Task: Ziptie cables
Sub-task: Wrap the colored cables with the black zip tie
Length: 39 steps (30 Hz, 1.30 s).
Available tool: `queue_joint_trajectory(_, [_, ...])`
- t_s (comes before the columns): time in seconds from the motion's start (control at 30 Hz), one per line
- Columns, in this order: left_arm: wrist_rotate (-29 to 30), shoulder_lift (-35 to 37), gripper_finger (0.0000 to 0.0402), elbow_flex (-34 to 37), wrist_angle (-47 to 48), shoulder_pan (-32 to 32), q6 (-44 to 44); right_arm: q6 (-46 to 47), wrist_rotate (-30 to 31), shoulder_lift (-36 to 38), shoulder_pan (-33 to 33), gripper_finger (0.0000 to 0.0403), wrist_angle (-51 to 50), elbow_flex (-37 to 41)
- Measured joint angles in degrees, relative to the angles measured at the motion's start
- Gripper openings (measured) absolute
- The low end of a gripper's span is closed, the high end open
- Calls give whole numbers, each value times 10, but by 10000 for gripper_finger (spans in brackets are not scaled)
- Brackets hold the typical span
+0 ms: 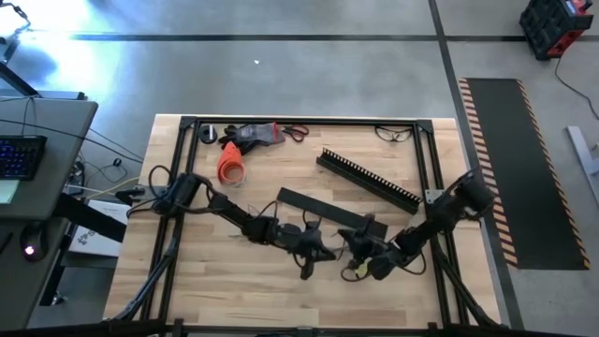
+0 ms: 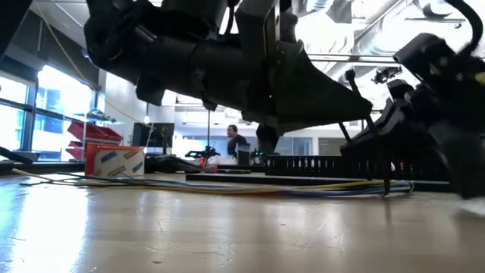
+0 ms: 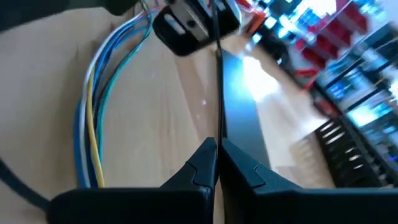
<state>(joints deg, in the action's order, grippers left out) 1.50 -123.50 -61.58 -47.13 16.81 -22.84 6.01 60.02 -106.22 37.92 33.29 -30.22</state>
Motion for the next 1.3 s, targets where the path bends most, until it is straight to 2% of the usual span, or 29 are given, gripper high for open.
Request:
queue_joint_trajectory(0.13, [-34,0,0,0,0,-9,-25,-38,22,-54,4,0,94,-2])
queue_joint_trajectory(0.2, [-43,2,0,0,9,-12,-41,-63,15,-88,4,0,164,-2])
queue_joint_trajectory(0.37, [-34,41,0,0,125,-13,-48,-190,-67,-160,-27,0,396,-1])
queue_joint_trajectory(0.53, [42,113,0,0,313,3,-41,-249,-158,-207,-89,0,534,-2])
queue_joint_trajectory(0.7, [113,156,0,0,389,21,-39,-261,-231,-225,-147,0,562,-21])
queue_joint_trajectory(0.87, [208,197,0,0,479,37,-39,-321,-240,-220,-182,0,561,-38])
queue_joint_trajectory(1.0, [260,241,0,0,514,44,-34,-279,-229,-211,-221,0,559,-36])
queue_joint_trajectory(1.13, [259,258,0,0,489,44,7,-210,-230,-209,-234,0,562,-36])
queue_joint_trajectory(1.23, [222,243,0,13,421,41,38,-190,-232,-209,-219,0,562,-36])
queue_joint_trajectory(1.3, [198,228,0,31,369,41,49,-193,-204,-209,-206,0,562,-36])
